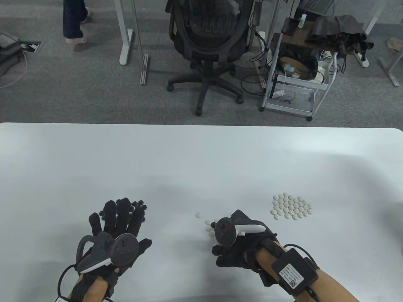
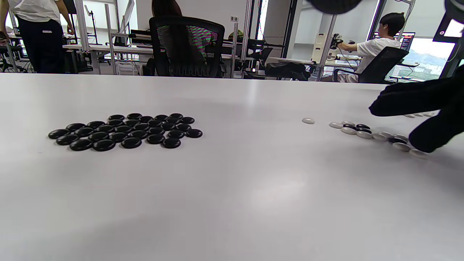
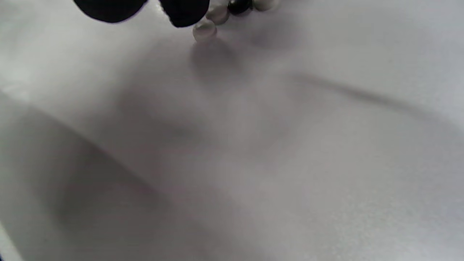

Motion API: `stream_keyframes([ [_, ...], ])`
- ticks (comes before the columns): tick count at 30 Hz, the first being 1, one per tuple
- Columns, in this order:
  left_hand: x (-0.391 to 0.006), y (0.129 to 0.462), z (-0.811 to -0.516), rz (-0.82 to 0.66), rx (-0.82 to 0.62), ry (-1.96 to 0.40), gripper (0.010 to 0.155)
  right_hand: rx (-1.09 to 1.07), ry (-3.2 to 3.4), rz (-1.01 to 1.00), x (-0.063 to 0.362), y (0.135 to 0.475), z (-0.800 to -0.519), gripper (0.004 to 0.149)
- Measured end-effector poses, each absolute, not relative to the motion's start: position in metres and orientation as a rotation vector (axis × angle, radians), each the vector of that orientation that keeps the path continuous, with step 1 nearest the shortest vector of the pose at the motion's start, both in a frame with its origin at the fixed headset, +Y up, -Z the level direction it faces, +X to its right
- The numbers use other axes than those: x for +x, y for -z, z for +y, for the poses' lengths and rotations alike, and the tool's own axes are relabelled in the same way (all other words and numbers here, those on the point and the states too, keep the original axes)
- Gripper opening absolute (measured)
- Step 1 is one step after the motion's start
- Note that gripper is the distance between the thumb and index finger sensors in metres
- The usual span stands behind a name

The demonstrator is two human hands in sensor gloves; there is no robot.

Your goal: Go stone sorting task

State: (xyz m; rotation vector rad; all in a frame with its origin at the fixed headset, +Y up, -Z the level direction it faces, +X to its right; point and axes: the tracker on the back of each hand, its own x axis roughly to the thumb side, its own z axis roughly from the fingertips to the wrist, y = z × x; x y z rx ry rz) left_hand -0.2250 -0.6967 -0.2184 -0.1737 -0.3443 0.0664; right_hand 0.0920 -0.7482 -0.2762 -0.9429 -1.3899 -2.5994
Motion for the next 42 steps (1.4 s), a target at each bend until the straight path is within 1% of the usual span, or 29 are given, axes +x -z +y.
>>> stream_keyframes([
  [4,-0.225,0.218,-0.697,-0.344,-0.173,-0.066,0.078,-0.927,2.567,-1.424,0.098,0.273,-0.753,0.063],
  [6,-0.225,0.218,-0.697,-0.343,-0.174,-0.066,0.078,-0.921,2.566,-1.420,0.106,0.270,-0.752,0.062],
  [9,-0.225,0.218,-0.697,-0.341,-0.180,-0.063,0.078,-0.852,2.573,-1.404,0.130,0.269,-0.751,0.061],
  [15,-0.224,0.218,-0.697,-0.345,-0.178,-0.055,0.078,-0.533,2.700,-1.421,0.213,0.286,-0.750,0.060],
  [17,-0.224,0.218,-0.698,-0.343,-0.181,-0.052,0.078,-0.384,2.758,-1.448,0.241,0.294,-0.750,0.060],
  [19,-0.224,0.218,-0.697,-0.339,-0.183,-0.048,0.078,-0.265,2.792,-1.434,0.263,0.301,-0.751,0.060],
  [23,-0.224,0.218,-0.697,-0.337,-0.178,-0.052,0.078,-0.116,2.839,-1.438,0.287,0.310,-0.756,0.063],
  [26,-0.224,0.218,-0.697,-0.335,-0.176,-0.055,0.078,-0.072,2.857,-1.419,0.292,0.317,-0.757,0.064],
  [37,-0.225,0.219,-0.697,-0.329,-0.180,-0.058,0.078,-0.043,2.906,-1.391,0.283,0.337,-0.761,0.065],
  [40,-0.225,0.219,-0.697,-0.329,-0.180,-0.058,0.078,-0.070,2.974,-1.363,0.279,0.343,-0.750,0.065],
  [42,-0.225,0.219,-0.697,-0.329,-0.180,-0.058,0.078,-0.115,3.074,-1.340,0.273,0.349,-0.736,0.065],
])
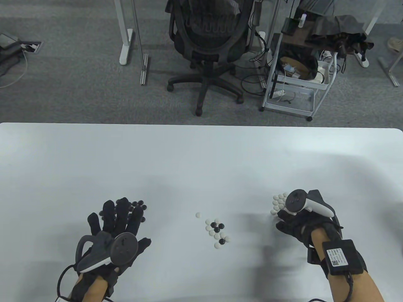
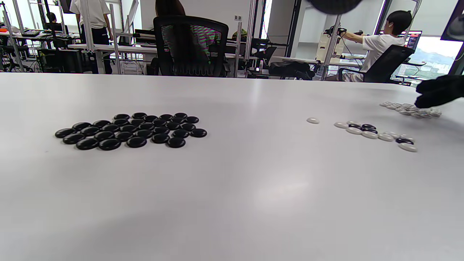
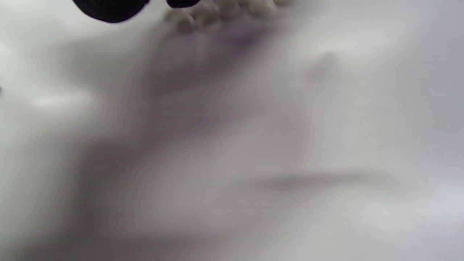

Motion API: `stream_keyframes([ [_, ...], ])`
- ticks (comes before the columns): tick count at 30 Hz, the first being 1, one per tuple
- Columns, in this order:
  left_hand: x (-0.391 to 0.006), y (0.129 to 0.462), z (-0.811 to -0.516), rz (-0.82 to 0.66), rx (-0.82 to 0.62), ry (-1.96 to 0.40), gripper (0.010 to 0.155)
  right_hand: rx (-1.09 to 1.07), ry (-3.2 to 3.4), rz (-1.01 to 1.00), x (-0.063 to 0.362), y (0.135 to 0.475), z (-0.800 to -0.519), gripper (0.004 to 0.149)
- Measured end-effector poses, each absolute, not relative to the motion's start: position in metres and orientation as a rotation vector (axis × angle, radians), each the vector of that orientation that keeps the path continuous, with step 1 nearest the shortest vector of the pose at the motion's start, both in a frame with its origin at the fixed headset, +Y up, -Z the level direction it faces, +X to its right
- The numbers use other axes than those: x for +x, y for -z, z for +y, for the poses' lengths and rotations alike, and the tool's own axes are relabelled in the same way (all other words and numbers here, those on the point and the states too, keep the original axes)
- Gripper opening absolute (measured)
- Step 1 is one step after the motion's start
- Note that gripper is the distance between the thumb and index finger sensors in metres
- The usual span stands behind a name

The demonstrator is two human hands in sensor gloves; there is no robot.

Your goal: Go stone sorting task

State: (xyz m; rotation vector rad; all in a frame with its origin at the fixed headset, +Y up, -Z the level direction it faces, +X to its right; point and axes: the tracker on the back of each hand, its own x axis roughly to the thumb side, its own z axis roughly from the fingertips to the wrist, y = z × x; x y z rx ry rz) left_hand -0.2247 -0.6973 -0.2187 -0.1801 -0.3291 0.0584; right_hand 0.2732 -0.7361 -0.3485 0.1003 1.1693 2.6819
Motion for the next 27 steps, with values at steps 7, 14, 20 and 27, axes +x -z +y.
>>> stream_keyframes([
  [7,-0.227,0.219,-0.697,-0.326,-0.177,-0.066,0.078,0.388,-2.585,1.132,0.189,0.365,-0.703,0.063],
  [14,-0.229,0.219,-0.695,-0.323,-0.167,-0.080,0.078,0.683,-2.564,1.220,0.083,0.366,-0.715,0.059],
  [20,-0.231,0.218,-0.694,-0.326,-0.162,-0.094,0.078,0.693,-2.576,1.298,0.038,0.376,-0.746,0.060],
  [27,-0.233,0.218,-0.693,-0.330,-0.163,-0.103,0.078,0.461,-2.633,1.302,0.061,0.406,-0.755,0.058],
])
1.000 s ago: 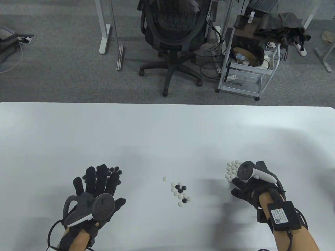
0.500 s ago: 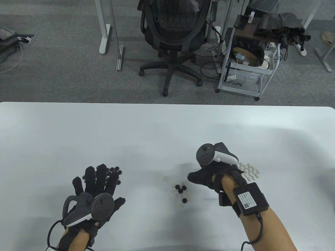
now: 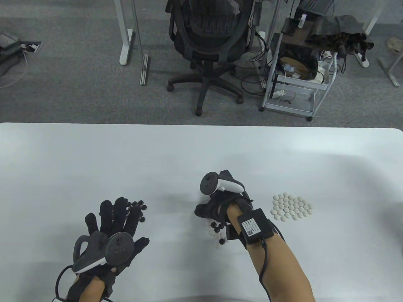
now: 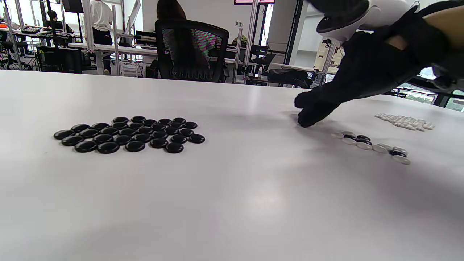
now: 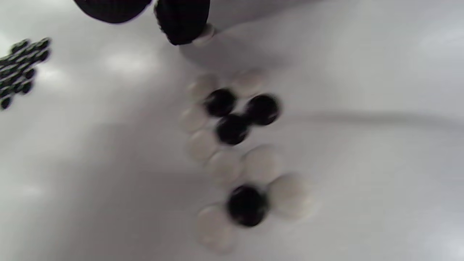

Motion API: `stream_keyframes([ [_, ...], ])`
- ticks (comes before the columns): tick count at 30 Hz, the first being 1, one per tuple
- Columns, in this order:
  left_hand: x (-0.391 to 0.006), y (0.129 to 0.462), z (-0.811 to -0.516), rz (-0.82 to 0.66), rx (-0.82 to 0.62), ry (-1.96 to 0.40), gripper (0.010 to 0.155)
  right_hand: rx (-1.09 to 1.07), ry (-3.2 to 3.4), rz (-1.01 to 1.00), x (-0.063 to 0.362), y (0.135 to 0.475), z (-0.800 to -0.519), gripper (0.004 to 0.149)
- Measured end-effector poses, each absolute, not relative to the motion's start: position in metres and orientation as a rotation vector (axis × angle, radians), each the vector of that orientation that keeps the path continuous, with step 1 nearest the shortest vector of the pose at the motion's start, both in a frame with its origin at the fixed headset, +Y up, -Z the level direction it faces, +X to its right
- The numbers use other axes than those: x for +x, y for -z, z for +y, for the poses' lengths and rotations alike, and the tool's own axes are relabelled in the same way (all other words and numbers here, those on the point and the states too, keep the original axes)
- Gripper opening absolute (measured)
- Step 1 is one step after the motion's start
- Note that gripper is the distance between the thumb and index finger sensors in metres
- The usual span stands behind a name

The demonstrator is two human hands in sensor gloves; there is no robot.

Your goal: Go stone sorting task

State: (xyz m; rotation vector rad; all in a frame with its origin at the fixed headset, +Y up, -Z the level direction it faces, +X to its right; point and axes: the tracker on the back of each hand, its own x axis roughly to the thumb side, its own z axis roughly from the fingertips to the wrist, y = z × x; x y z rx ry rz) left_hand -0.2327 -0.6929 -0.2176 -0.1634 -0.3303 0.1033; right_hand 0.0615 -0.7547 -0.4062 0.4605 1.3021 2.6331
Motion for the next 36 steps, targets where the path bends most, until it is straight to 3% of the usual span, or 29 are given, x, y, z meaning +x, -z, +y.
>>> stream_keyframes([
  [7,-0.232,0.218,-0.693,-0.325,-0.163,-0.100,0.078,0.093,-2.636,1.296,0.152,0.429,-0.748,0.062],
  [13,-0.232,0.219,-0.694,-0.319,-0.174,-0.099,0.078,-0.037,-2.618,1.244,0.194,0.428,-0.749,0.063],
  [28,-0.234,0.220,-0.692,-0.310,-0.180,-0.102,0.078,-0.174,-2.613,1.186,0.231,0.425,-0.748,0.067],
  [33,-0.234,0.220,-0.692,-0.311,-0.179,-0.100,0.078,-0.164,-2.631,1.169,0.229,0.424,-0.740,0.070],
  [36,-0.234,0.220,-0.693,-0.311,-0.182,-0.099,0.078,-0.031,-2.641,1.169,0.211,0.420,-0.731,0.068],
])
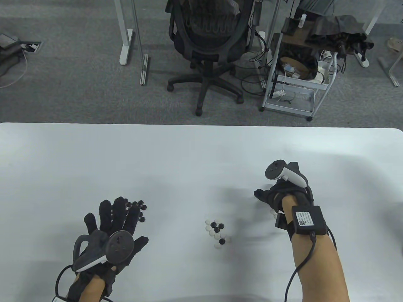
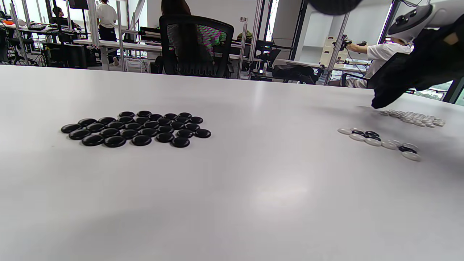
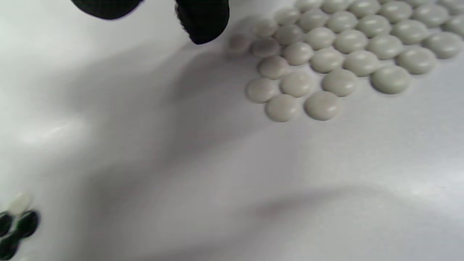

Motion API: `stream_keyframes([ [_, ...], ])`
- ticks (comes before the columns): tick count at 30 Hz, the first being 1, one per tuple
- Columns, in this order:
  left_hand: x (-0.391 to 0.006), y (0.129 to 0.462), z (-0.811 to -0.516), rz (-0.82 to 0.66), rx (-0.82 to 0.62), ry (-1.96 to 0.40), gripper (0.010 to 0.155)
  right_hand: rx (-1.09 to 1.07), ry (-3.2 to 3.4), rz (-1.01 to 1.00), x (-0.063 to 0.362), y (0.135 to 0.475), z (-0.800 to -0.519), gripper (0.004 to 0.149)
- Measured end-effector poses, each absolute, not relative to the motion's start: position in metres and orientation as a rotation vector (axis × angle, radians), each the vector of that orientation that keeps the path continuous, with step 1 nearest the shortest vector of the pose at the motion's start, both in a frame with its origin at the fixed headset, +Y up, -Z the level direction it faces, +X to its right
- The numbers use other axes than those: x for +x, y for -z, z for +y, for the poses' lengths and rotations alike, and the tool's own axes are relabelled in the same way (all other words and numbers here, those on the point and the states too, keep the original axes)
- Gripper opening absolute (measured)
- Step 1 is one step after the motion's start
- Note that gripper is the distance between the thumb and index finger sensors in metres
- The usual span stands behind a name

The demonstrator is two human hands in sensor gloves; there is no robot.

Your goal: Go stone sorting task

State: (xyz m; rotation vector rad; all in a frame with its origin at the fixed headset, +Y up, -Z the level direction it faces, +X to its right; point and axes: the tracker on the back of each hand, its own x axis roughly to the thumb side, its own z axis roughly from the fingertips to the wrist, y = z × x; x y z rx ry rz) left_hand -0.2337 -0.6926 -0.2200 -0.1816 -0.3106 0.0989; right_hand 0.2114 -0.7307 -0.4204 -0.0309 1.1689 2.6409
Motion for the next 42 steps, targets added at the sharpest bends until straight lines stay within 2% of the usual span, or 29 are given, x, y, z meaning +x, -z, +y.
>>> stream_keyframes([
  [5,-0.233,0.220,-0.693,-0.309,-0.185,-0.094,0.078,0.369,-2.566,1.235,0.155,0.400,-0.720,0.062],
  [9,-0.233,0.219,-0.693,-0.309,-0.182,-0.095,0.078,0.602,-2.571,1.294,0.112,0.379,-0.726,0.061],
  [16,-0.233,0.219,-0.692,-0.312,-0.175,-0.099,0.078,0.747,-2.550,1.355,0.072,0.365,-0.748,0.061],
  [20,-0.233,0.219,-0.693,-0.311,-0.170,-0.103,0.078,0.707,-2.582,1.345,0.066,0.373,-0.757,0.060],
  [24,-0.235,0.218,-0.693,-0.311,-0.166,-0.108,0.078,0.575,-2.611,1.315,0.081,0.387,-0.755,0.060],
  [33,-0.236,0.218,-0.692,-0.304,-0.162,-0.100,0.078,0.155,-2.693,1.304,0.167,0.415,-0.748,0.061],
  [42,-0.235,0.218,-0.693,-0.305,-0.168,-0.096,0.078,-0.021,-2.687,1.266,0.217,0.414,-0.747,0.061],
])
